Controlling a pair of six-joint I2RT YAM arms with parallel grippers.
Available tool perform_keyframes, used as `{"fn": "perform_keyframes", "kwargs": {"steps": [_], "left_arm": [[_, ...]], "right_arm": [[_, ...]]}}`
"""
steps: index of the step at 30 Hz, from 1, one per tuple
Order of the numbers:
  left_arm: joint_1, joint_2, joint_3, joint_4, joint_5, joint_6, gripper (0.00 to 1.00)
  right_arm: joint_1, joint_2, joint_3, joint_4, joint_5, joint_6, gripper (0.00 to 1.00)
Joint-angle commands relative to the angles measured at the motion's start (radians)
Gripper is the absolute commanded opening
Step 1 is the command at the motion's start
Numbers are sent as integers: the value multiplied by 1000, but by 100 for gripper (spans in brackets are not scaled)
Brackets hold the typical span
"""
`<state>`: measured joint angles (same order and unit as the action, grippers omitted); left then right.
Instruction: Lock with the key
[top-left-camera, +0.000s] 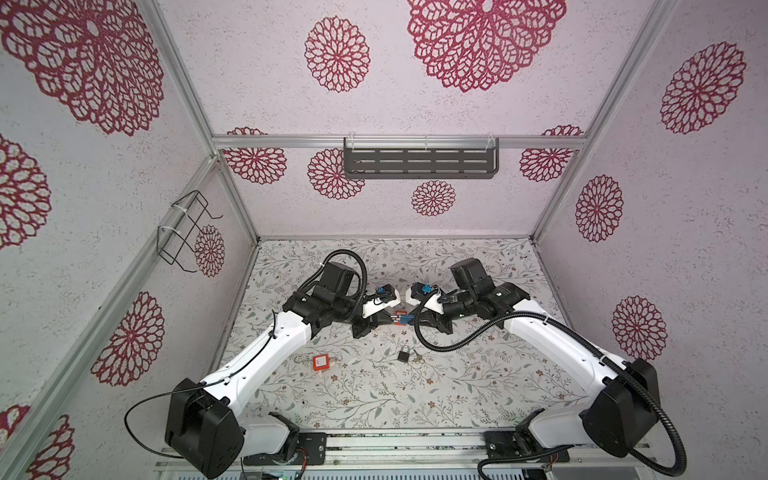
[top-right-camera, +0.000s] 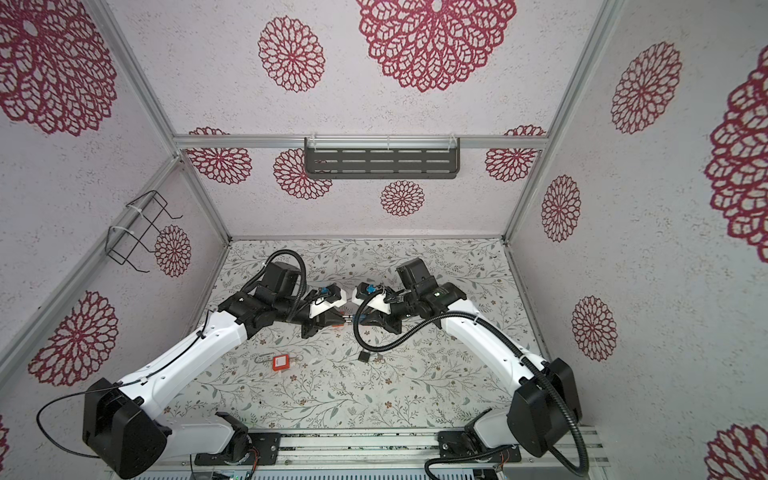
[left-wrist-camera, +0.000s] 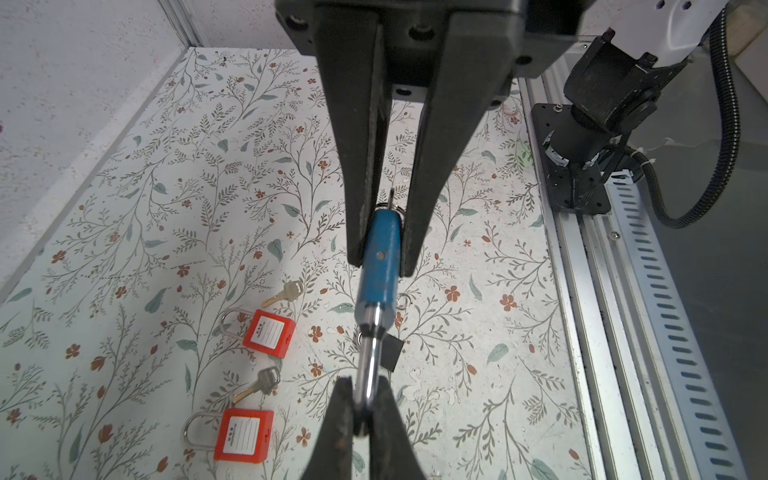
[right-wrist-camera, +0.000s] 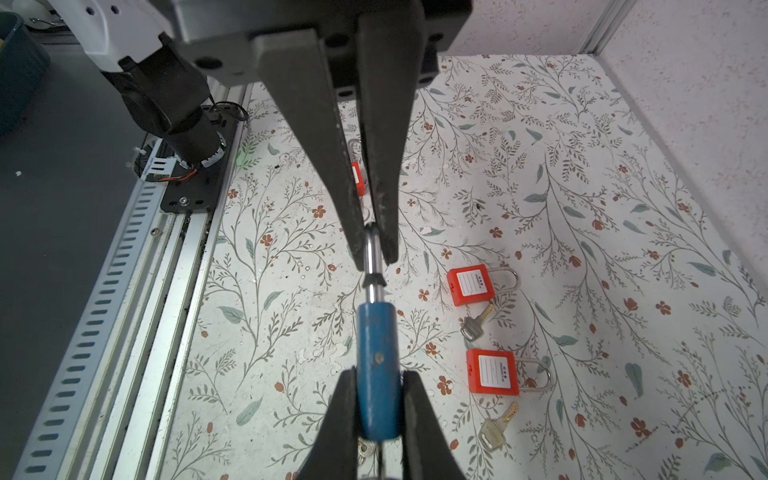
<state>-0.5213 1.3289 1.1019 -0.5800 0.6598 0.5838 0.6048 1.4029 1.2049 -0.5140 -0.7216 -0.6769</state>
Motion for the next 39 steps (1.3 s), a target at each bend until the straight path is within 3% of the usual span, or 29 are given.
{"fn": "perform_keyframes", "kwargs": {"steps": [1,12,26,39], "left_arm": [[-53,-1,-1,89,94,-33,0],[-50,100,76,-13,209,-25,0],[-49,179,157,-17,264,-32,0],[-60,162,164,18,262,10,0]], "right_arm": [[10,27,41,183,-101,67,0],[13,37,37,394,-102,139,0],[41,102,75,413,-141,153,0],[38,152,129,472,-199,198,0]]}}
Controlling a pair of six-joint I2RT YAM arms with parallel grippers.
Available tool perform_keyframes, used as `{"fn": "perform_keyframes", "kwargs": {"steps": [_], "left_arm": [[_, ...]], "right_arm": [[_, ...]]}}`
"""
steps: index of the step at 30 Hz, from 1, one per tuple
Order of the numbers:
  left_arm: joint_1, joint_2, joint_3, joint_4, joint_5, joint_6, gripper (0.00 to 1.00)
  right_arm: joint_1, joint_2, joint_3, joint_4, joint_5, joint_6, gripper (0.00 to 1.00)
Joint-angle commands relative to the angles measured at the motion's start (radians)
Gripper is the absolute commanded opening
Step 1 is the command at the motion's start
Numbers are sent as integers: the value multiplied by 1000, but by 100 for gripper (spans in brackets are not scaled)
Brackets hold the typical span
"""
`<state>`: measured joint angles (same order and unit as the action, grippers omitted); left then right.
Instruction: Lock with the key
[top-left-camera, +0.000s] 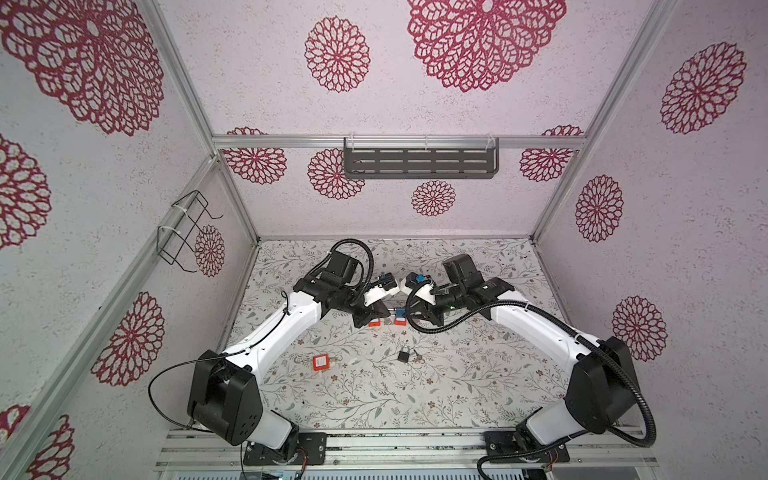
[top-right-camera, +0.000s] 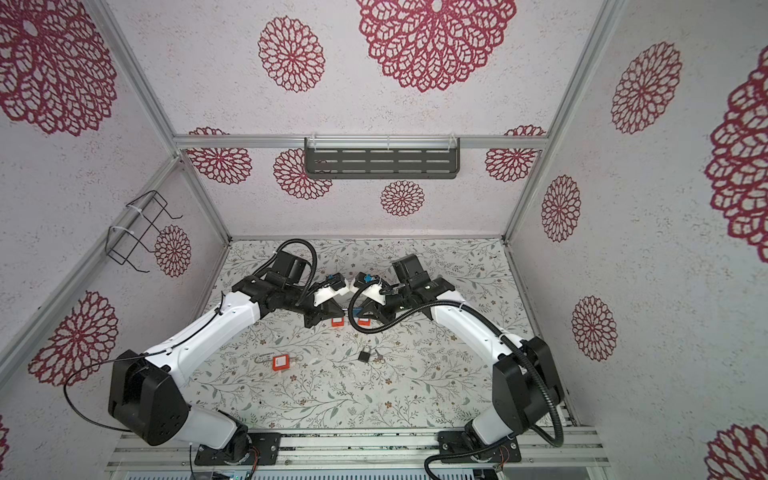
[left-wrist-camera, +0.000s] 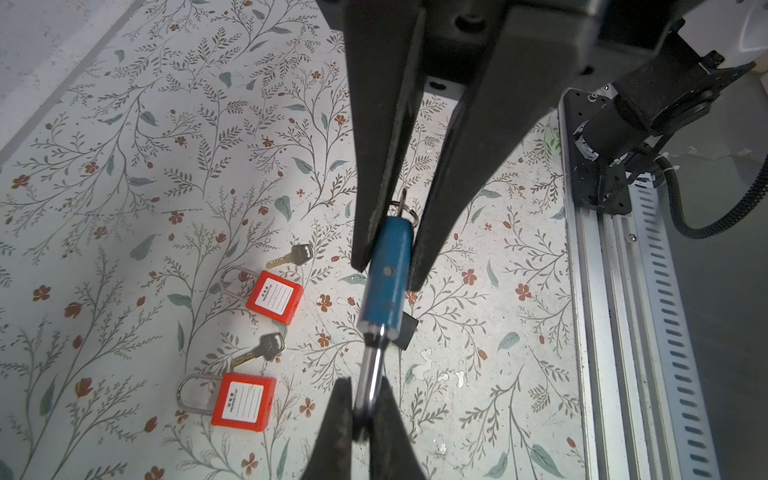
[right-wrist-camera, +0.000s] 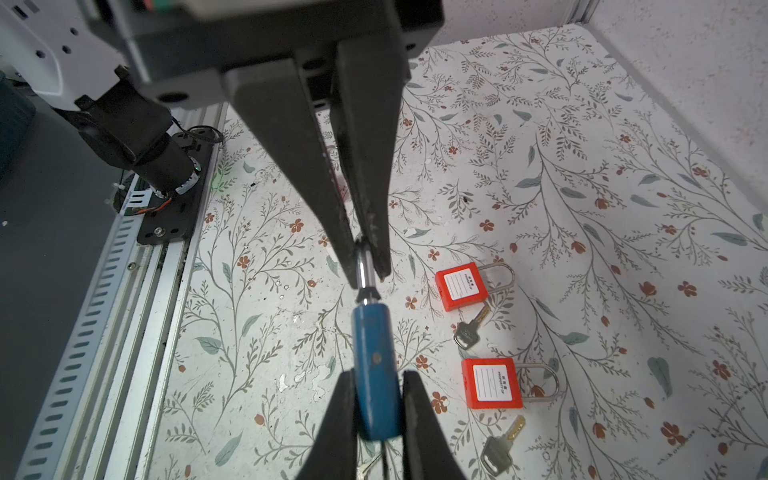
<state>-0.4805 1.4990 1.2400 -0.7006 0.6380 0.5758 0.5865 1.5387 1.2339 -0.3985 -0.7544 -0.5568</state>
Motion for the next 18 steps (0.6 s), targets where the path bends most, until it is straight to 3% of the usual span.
{"fn": "perform_keyframes", "kwargs": {"steps": [1,8,14,18], "left_arm": [[-101,-9,27,138,287,16,0],[-117,22,47,135,312,-6,0],[-110,23,74,40,252,60,0],[-58,2,76,-21,241,98,0]], "right_arm": [[56,21,103,356,-168,78,0],[65,28,108,360,-151,57,0],[63,19,129,205,-98,-34,0],[59,-24,90,135,-29,-55,3]]}}
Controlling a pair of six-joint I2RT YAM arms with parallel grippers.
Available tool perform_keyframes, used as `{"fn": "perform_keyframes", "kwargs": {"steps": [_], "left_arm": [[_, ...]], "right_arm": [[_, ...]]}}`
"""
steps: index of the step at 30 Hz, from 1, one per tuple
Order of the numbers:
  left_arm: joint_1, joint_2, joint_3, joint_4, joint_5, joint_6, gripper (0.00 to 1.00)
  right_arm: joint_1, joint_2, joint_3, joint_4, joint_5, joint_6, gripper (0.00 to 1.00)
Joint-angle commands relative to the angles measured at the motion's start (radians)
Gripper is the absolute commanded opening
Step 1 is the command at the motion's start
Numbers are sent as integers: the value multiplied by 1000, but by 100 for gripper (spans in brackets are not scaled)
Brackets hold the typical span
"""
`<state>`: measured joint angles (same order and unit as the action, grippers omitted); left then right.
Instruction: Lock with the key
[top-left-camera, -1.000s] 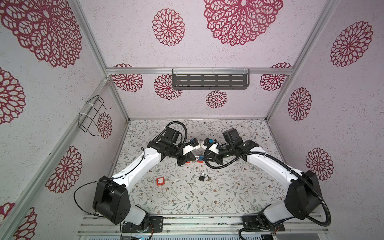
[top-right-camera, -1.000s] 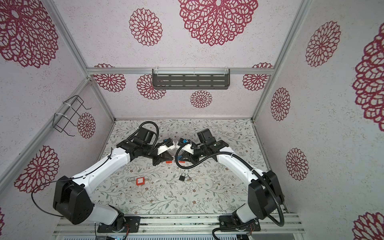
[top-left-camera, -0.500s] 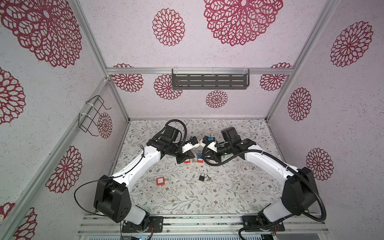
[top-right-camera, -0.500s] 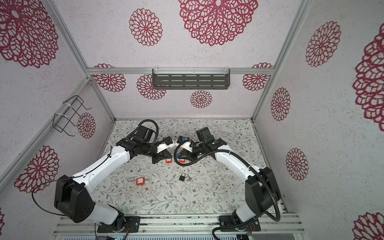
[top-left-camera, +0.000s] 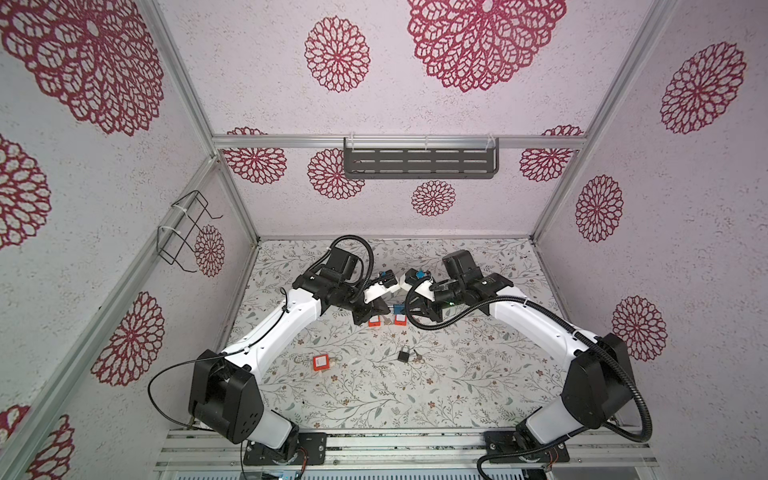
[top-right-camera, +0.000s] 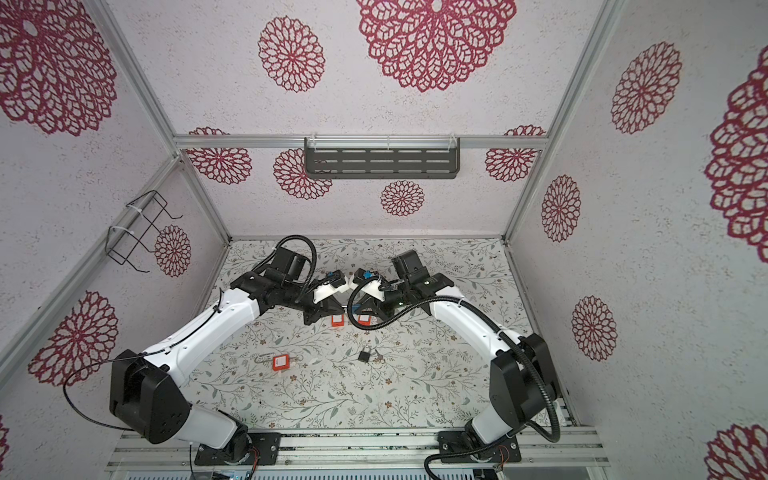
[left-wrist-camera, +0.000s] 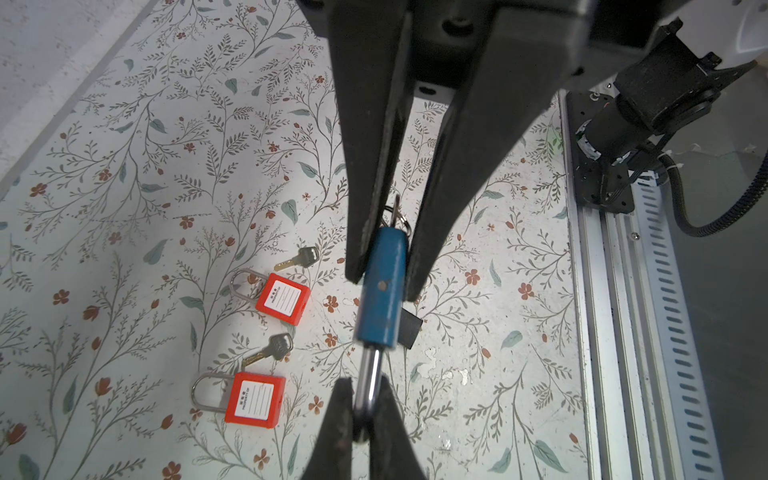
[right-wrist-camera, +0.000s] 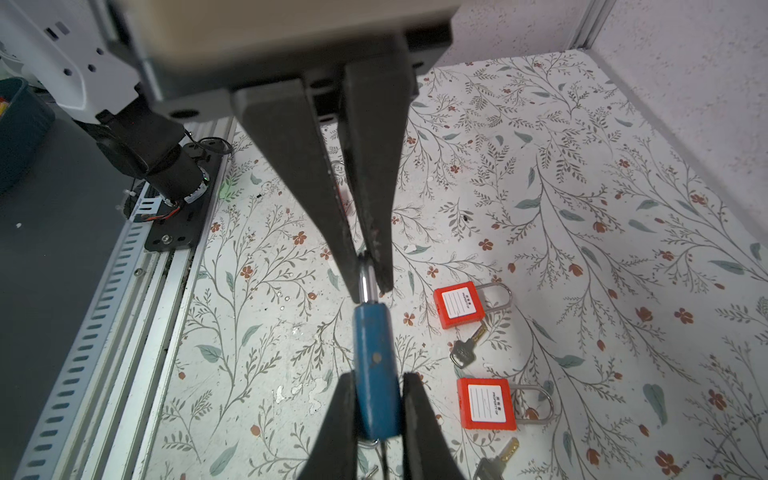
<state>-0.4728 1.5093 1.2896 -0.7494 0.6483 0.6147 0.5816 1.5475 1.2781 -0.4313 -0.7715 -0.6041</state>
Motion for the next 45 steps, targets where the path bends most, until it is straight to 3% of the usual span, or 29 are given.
{"fn": "perform_keyframes", "kwargs": {"steps": [1,4,6,9,12,24,31,45], "left_arm": [[-52,-15,27,14,229,69,0],[-21,-34,22,-11,208,98,0],[-10,-41,25,-27,188,113,0],[5,-50,33,-40,177,117,0],[15,-54,41,-48,170,120,0],[1,-42,86,-138,75,187,0],[-16,-44,91,-167,35,212,0],[-40,-37,99,-201,15,246,0]], "right_arm": [[63,-47,30,157,9,-10,9],[60,-96,-12,124,68,-23,33],[60,-128,-40,104,101,-32,44],[58,-172,-77,73,127,-23,53],[58,-216,-119,47,131,4,55],[58,-433,-287,78,252,110,49],[58,-438,-292,116,245,128,33],[58,-378,-246,112,234,89,23]]}}
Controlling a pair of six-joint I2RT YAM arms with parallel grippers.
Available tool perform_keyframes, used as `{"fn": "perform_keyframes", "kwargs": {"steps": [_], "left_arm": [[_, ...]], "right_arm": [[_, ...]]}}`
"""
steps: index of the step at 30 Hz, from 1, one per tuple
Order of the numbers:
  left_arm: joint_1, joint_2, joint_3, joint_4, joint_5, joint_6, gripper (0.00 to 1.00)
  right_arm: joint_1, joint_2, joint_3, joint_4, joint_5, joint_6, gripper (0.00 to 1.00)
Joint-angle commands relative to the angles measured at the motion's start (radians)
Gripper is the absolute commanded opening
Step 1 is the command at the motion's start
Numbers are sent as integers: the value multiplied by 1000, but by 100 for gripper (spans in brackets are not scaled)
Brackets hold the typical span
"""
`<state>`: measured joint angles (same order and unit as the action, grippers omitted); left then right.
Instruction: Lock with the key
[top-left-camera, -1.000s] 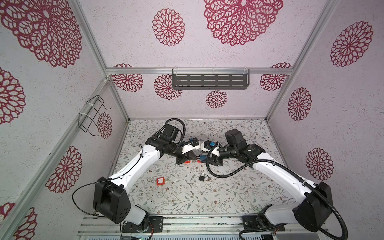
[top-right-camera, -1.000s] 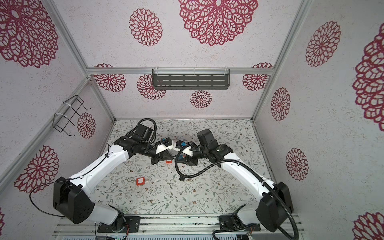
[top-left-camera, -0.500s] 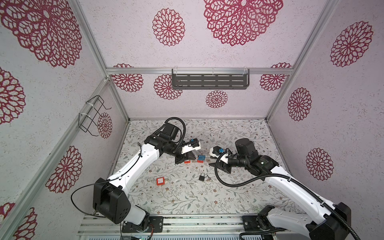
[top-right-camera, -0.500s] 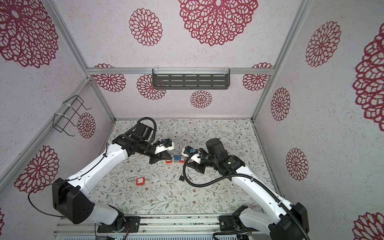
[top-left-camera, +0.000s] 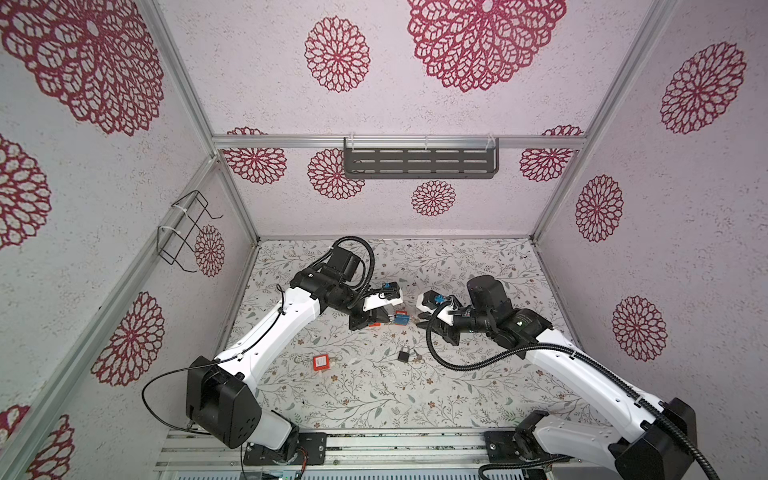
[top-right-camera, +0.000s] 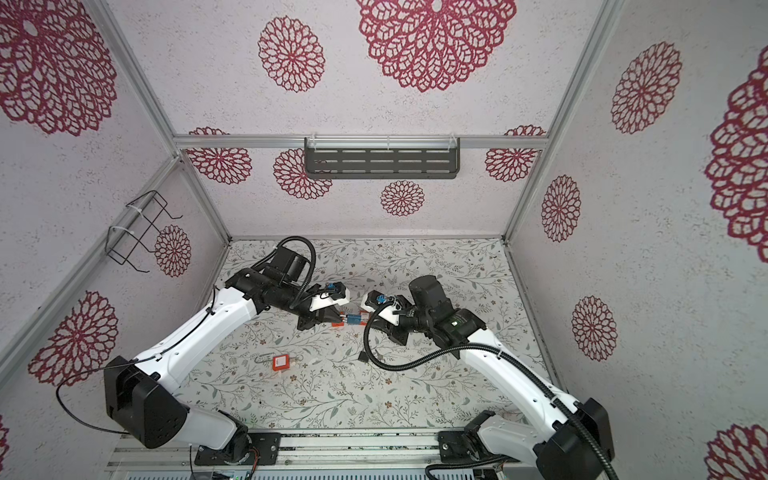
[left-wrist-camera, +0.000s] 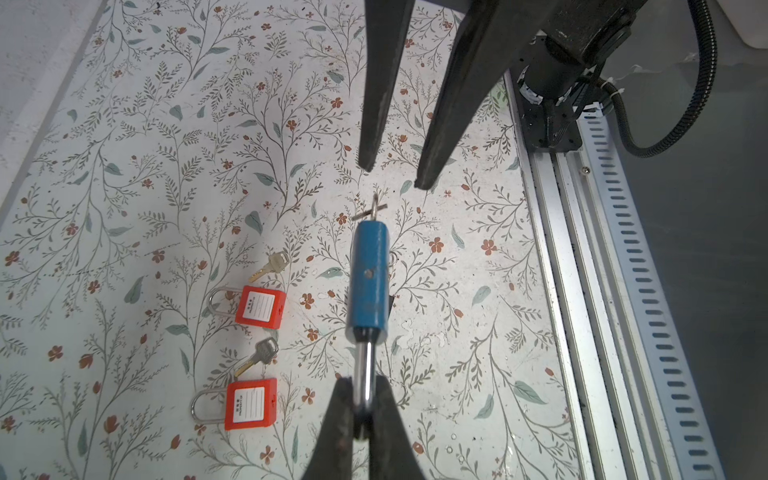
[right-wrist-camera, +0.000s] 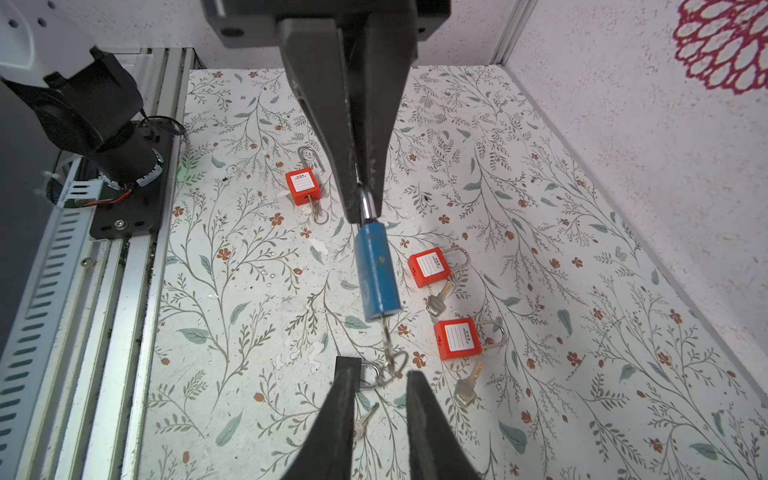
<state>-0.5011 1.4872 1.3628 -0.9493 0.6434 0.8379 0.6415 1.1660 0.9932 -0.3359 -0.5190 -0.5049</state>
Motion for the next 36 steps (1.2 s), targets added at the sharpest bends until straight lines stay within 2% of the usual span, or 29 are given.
{"fn": "perform_keyframes", "kwargs": {"steps": [1,14,30,36], "left_arm": [[-14,-16,28,-1,19,23,0],[-24,-6,38,-6,19,31,0],[-25,-9,33,-19,7,61,0],[-26,-11,27,-32,2,71,0]], "right_arm": [[-2,7,40,16,-23,-11,22],[-2,56,58,-7,-56,-18,17],[-2,61,67,-49,-71,-51,0],[-2,46,61,-81,-56,-79,0]]}}
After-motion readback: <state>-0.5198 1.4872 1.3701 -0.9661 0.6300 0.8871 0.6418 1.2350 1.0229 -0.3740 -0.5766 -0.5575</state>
